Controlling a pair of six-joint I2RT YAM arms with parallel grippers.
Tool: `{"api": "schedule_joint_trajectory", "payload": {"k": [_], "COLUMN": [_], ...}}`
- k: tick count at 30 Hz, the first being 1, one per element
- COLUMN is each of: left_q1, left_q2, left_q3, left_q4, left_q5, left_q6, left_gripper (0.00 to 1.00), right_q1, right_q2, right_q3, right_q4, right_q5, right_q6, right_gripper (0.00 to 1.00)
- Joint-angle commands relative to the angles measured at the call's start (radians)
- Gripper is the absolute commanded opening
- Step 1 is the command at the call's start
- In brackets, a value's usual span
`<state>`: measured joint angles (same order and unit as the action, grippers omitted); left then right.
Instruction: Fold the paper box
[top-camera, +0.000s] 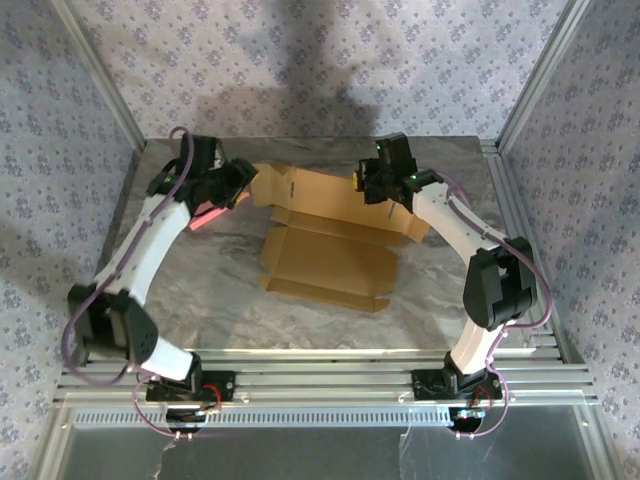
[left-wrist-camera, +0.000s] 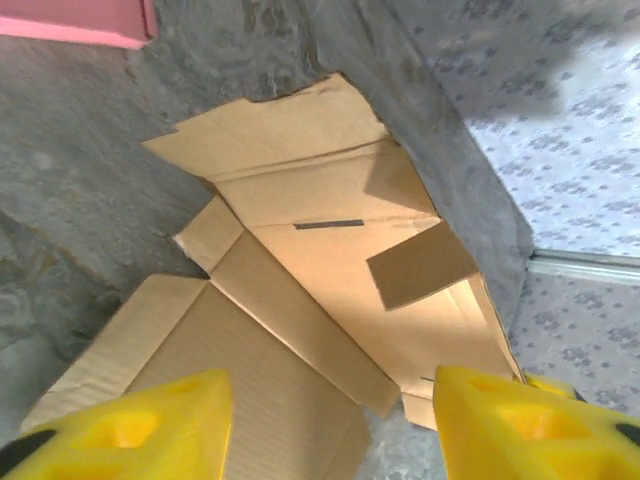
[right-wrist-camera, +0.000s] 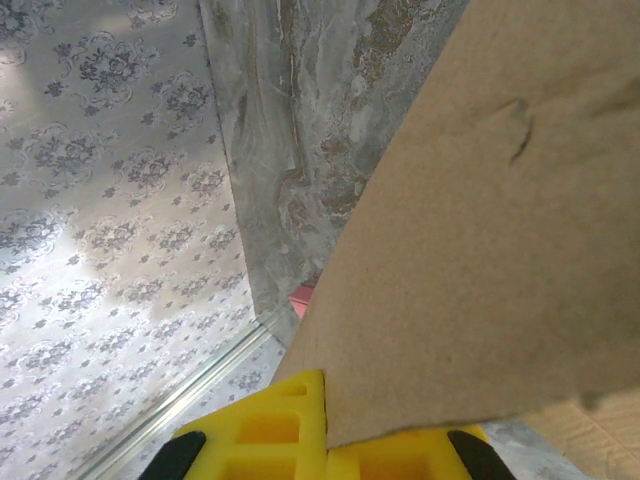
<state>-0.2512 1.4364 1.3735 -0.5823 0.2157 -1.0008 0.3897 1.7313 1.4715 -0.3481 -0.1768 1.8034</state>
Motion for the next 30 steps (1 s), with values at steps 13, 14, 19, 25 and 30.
{"api": "schedule_joint_trajectory", "payload": {"k": [13, 14, 19, 25, 30], "left_q1": [0.003, 0.003, -0.023, -0.031, -0.026], "left_q2": [0.07, 0.09, 0.185, 0.283, 0.316], "left_q3": [-0.35, -0.351, -0.324, -0.31, -0.286], "left_q4": [0.402, 0.421, 0.482, 0.544, 0.505], "left_q5": [0.077, 0.088, 0.082, 0.038, -0.103], "left_q6": [0.274, 0.274, 0.294, 0.306, 0.291], "left_gripper": [0.33, 0.34, 0.39, 0.36, 0.2], "right_q1": [-0.053, -0.054, -0.057, -0.067, -0.068], "right_q2": [-0.06, -0.059, -0.055, -0.05, -0.036], "right_q3": [0.094, 0.096, 0.105, 0.112, 0.132], "right_q4": [-0.161, -0.163, -0.179, -0.196, -0.207], "right_q5": [-0.12, -0.123, -0.131, -0.136, -0.154], "right_q6": [0.002, 0.002, 0.001, 0.002, 0.004], "right_gripper": [0.0, 0.0, 0.0, 0.0, 0.0]}}
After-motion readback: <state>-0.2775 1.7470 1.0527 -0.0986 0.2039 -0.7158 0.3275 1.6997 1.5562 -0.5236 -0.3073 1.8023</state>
